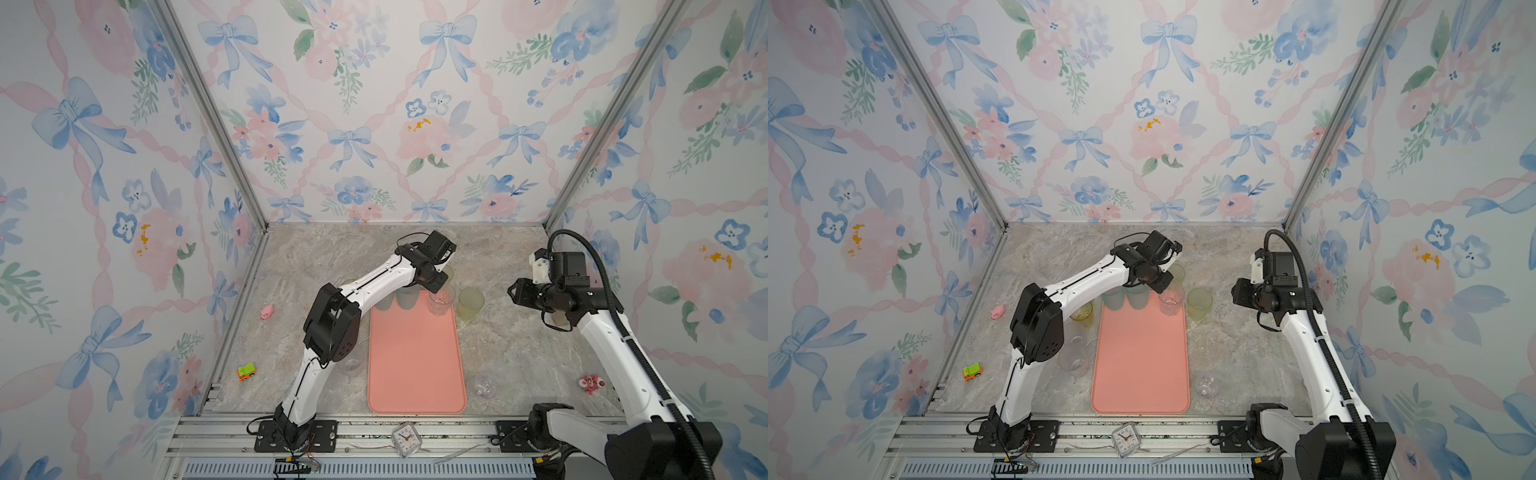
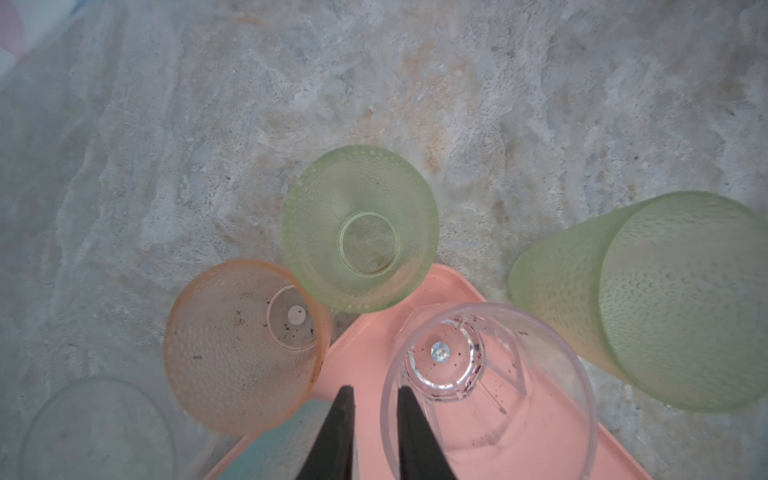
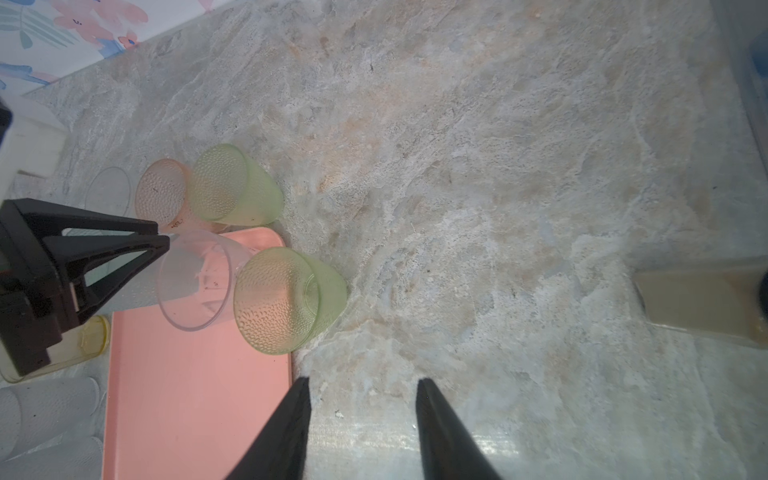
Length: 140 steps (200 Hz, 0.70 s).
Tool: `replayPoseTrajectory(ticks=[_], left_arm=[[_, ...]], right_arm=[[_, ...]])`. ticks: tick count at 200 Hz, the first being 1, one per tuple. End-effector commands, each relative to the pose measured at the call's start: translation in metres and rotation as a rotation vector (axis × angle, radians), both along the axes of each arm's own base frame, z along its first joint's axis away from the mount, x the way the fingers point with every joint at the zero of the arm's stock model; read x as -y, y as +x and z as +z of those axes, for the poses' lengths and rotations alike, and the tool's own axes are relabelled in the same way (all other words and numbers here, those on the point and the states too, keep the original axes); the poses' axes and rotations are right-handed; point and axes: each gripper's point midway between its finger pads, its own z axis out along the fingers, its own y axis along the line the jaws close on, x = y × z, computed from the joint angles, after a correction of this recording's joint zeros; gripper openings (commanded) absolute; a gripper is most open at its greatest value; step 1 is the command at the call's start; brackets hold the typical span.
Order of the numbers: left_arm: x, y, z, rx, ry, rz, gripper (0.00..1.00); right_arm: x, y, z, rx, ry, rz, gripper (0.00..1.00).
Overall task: Place the glasses into the tray
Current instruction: 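Withdraw the left gripper while the right gripper moves over the green cup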
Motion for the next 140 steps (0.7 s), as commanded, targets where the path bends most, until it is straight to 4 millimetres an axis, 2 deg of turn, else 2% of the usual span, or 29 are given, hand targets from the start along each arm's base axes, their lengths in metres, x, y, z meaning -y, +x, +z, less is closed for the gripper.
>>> replayPoseTrajectory(ticks=[1,32,64,94,120,140], left_arm=[[0.002,0.005,0.055,0.112,-0.049,-0.005,0.22],[0.003,0.002,0.089,0.185,-0.068,-0.005,0.21],[-0.003,-0.009,0.119,0.253,-0.080,0.008,0.19],[-0.027,-0.016,0.142,0.336,-0.119,0.081,0.15],[-0.057,-0.028,0.160,0.408,-0.186,0.163,0.18],[-0.082,-0.042,0.159,0.425,-0.234,0.230,0.19]], right_arm=[[-0.005,0.003,0.000,0.003,-0.022,0.020,0.45],[-0.010,0.003,-0.006,-0.022,-0.031,0.036,0.44],[-0.018,0.004,-0.012,-0.047,-0.047,0.060,0.42],[-0.025,0.006,-0.019,-0.073,-0.065,0.081,0.40],[-0.027,0.009,-0.028,-0.108,-0.087,0.093,0.38],[-0.029,0.012,-0.035,-0.132,-0.092,0.101,0.37]])
